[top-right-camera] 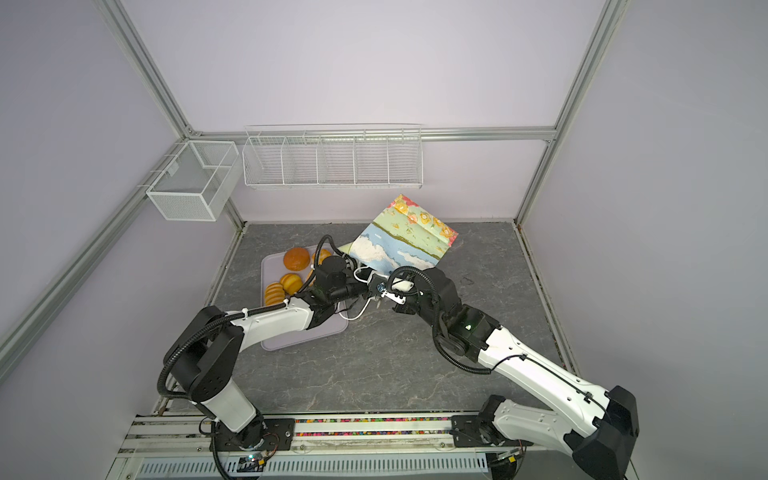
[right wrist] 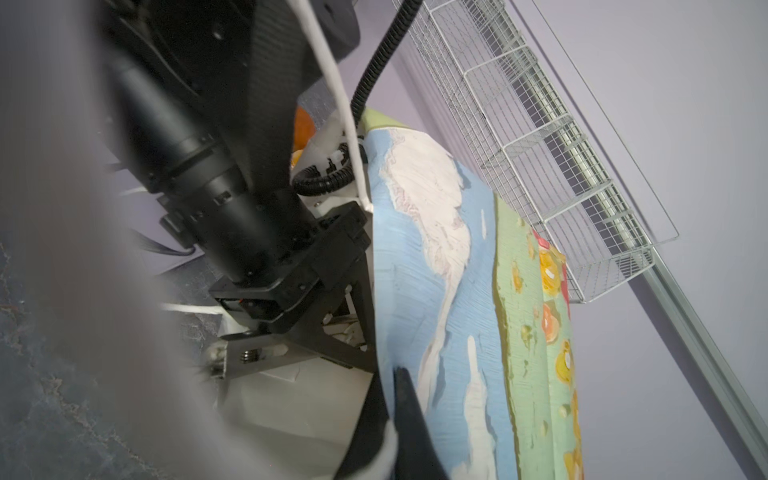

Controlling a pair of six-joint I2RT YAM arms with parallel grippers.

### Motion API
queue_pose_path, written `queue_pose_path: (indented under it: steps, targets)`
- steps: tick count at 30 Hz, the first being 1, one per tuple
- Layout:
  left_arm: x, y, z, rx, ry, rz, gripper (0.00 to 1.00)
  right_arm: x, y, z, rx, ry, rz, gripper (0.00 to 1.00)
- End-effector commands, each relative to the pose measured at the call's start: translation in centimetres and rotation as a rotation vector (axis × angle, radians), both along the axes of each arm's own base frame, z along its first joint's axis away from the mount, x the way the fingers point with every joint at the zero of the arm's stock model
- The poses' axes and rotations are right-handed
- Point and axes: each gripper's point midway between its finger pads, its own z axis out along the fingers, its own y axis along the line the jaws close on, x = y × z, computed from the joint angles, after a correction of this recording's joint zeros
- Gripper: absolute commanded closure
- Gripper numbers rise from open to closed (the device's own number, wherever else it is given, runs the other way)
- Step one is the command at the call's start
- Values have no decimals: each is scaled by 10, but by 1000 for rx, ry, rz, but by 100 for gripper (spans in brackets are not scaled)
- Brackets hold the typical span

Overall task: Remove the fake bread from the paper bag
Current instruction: 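Close the tongs on the striped bread inside the bag with the left gripper, then pull the tongs and bread out toward the tray while right gripper tilts bag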

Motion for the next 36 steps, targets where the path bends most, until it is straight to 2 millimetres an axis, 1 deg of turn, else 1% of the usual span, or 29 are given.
queue_pose_path:
  steps: [1,5,7,11,15,17,18,23,27,32,36]
  targets:
    - [-1,11,18,5,-60,23,100,1,2,21,100,-27,17,93]
    - [-7,17,12,35,-44,23,100,9,0,19,109,-35,-22,93]
    - [-11,19,8,52,-31,17,100,17,-2,17,109,-27,-66,93]
    - [-17,25,4,93,-13,14,100,32,-3,7,100,-4,-144,93]
    - [-25,35,-3,158,5,20,100,44,-8,-3,95,8,-219,93]
    - [-28,40,-6,184,29,27,100,47,-9,-7,98,16,-241,93]
    - [-29,42,-7,208,9,19,100,49,-10,-9,102,22,-252,93]
    - [-37,50,-10,252,22,21,100,57,-16,-15,115,50,-307,93]
    - [-44,60,-8,273,18,31,100,61,-20,-17,121,65,-336,93]
    - [-55,73,2,293,1,33,100,65,-23,-21,127,89,-363,93]
    - [-66,83,15,313,-31,26,100,67,-23,-21,141,106,-375,93]
